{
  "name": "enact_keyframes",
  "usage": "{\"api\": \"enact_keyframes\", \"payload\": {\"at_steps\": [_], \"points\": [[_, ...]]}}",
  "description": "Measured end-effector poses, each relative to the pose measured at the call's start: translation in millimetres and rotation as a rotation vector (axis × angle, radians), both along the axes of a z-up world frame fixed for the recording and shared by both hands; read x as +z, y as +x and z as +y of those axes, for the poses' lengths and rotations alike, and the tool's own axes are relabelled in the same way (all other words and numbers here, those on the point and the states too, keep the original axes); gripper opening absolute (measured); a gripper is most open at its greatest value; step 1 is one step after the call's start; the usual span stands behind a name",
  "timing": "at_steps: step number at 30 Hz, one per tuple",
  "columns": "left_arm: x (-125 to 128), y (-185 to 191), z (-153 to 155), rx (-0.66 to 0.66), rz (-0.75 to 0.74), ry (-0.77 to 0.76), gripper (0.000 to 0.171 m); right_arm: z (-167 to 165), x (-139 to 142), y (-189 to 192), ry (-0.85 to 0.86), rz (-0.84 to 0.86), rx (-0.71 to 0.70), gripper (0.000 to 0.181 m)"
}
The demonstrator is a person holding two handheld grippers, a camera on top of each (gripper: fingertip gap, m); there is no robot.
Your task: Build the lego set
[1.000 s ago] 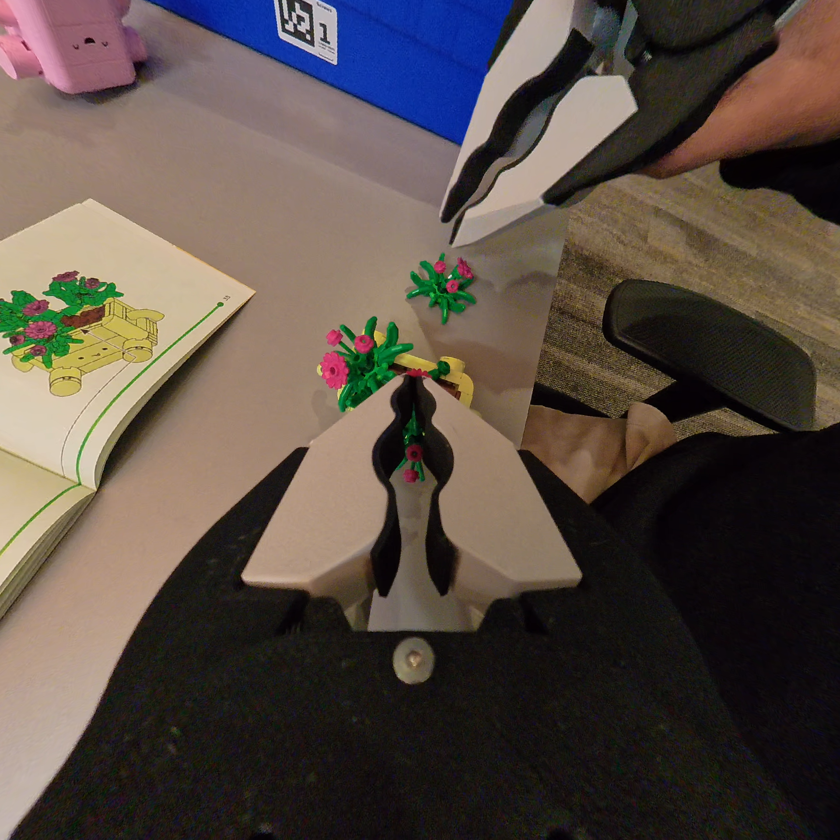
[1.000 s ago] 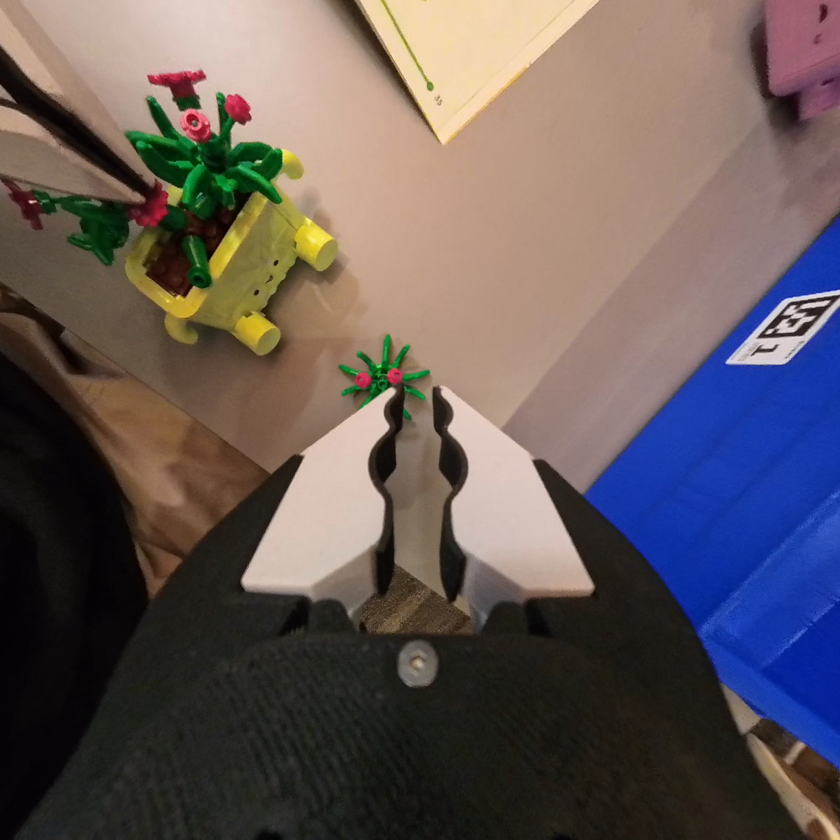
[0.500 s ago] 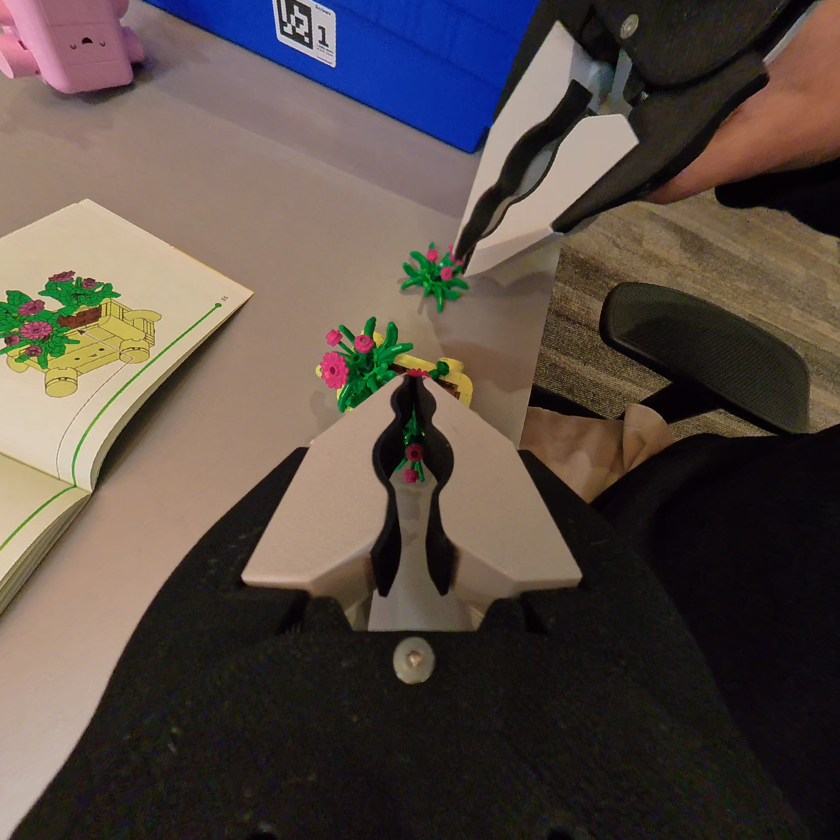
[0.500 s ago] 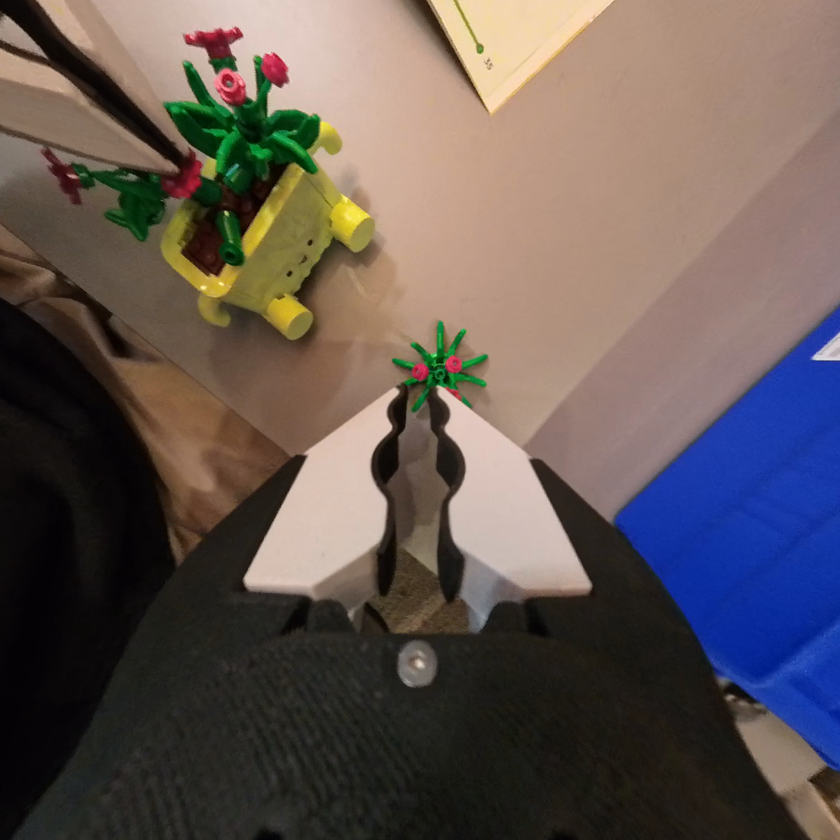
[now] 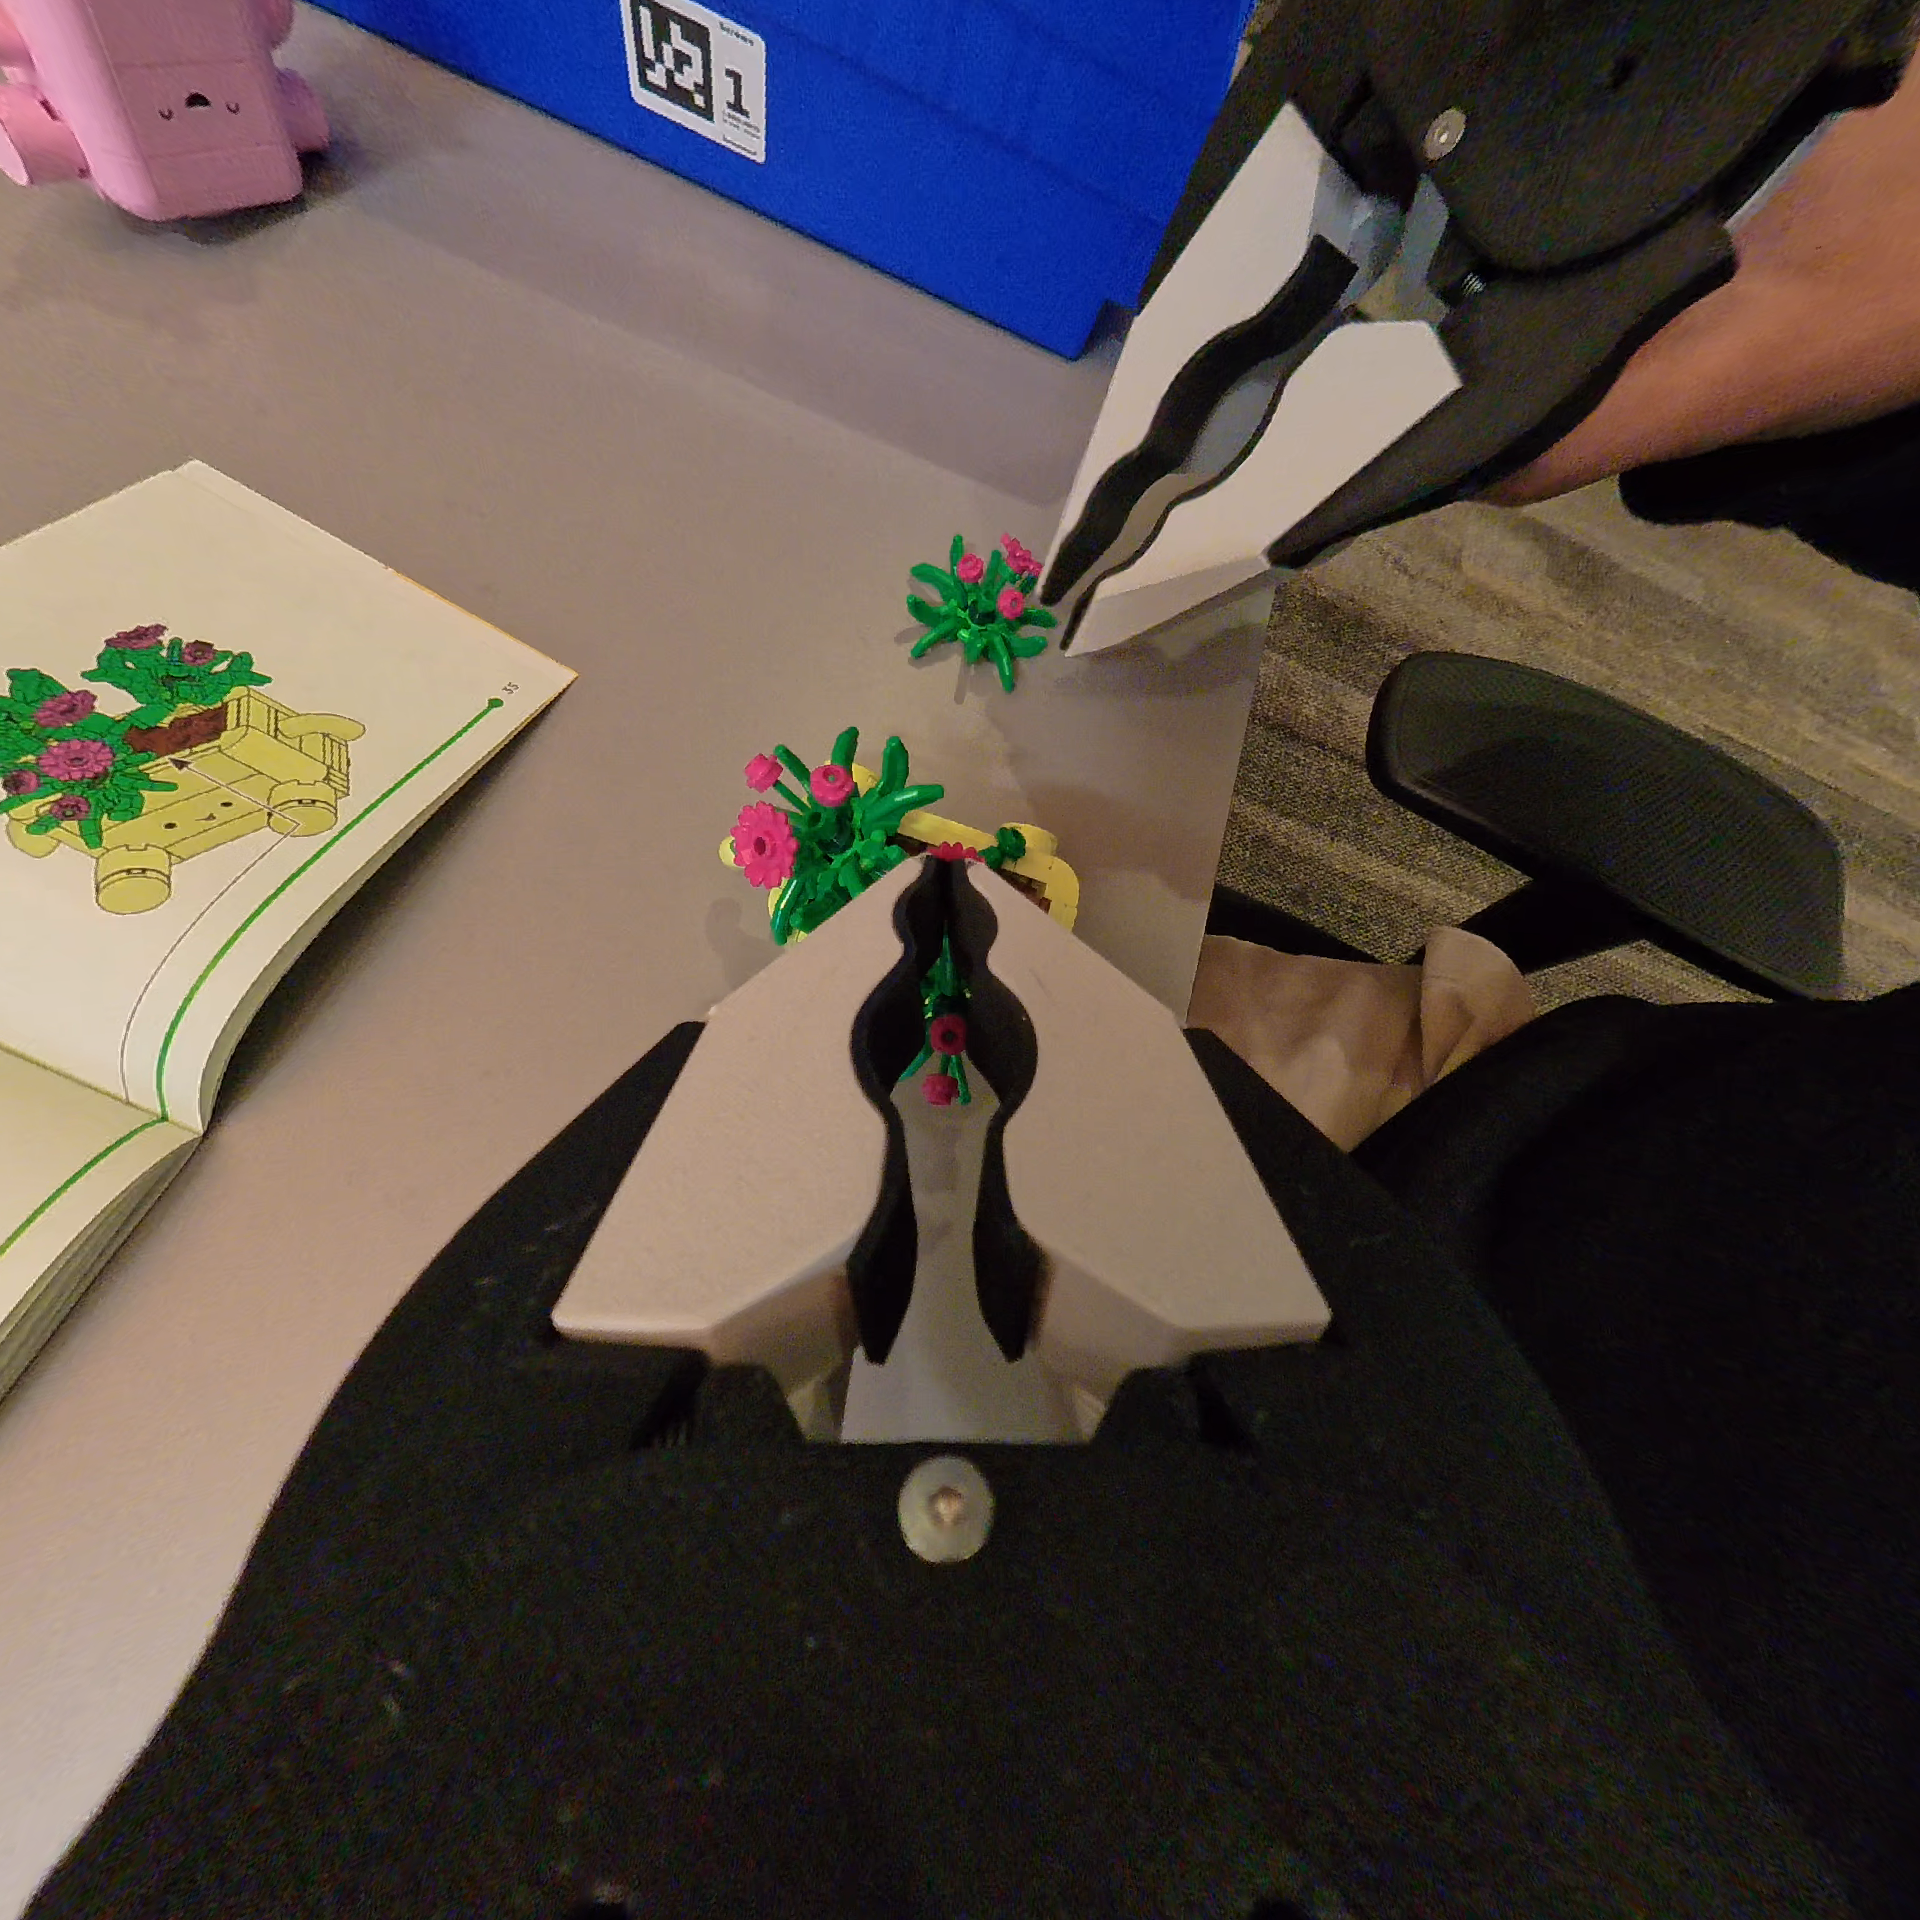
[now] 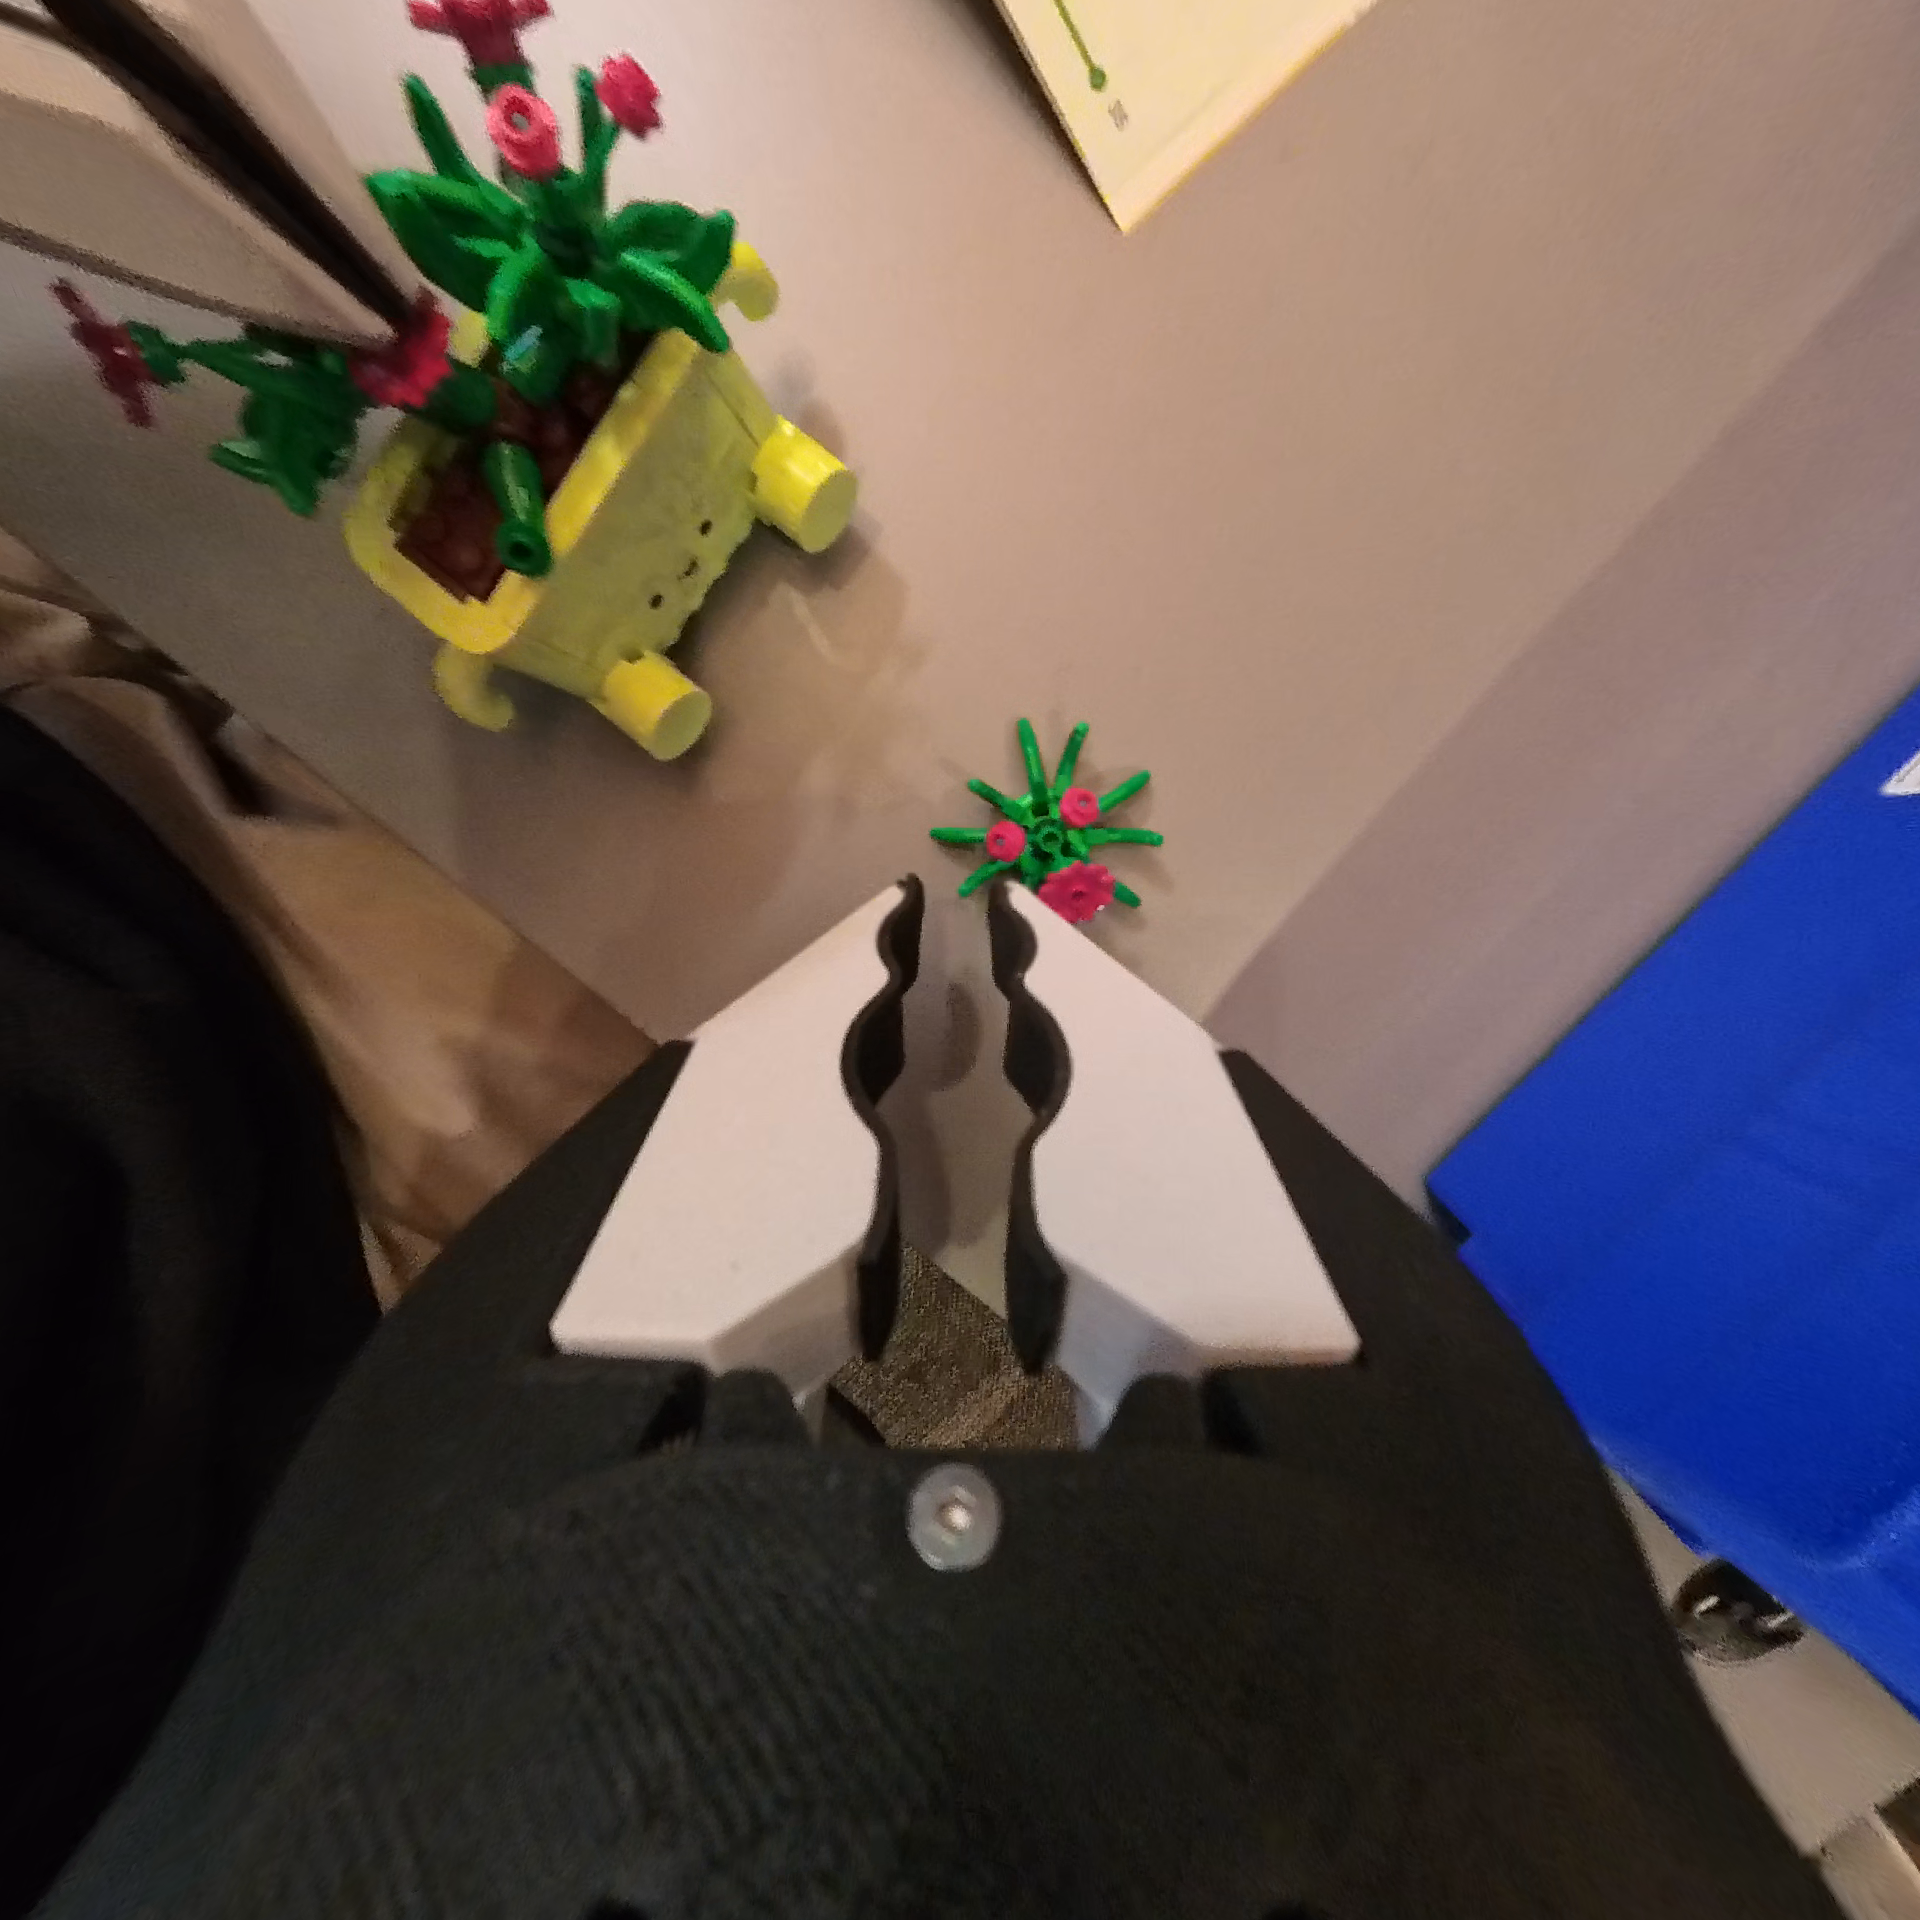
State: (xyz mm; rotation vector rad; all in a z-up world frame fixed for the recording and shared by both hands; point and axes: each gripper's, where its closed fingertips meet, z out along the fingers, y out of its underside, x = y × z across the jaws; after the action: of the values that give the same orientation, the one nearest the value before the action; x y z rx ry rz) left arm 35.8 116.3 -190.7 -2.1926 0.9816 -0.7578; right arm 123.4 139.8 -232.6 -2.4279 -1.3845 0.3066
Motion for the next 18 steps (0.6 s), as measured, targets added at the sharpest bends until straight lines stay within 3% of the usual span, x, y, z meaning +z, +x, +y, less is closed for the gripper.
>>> {"api": "enact_keyframes", "payload": {"at_steps": [6, 18], "points": [[0, 0, 0, 0.0, 0.001, 0.001, 0.0, 15, -5, 12, 0.051, -0.017, -0.045, 0.019], [0, 1, 0, -0.002, -0.006, 0.0, 0.0, 36, -5, 7, 0.065, 0.154, -0.113, 0.016]]}}
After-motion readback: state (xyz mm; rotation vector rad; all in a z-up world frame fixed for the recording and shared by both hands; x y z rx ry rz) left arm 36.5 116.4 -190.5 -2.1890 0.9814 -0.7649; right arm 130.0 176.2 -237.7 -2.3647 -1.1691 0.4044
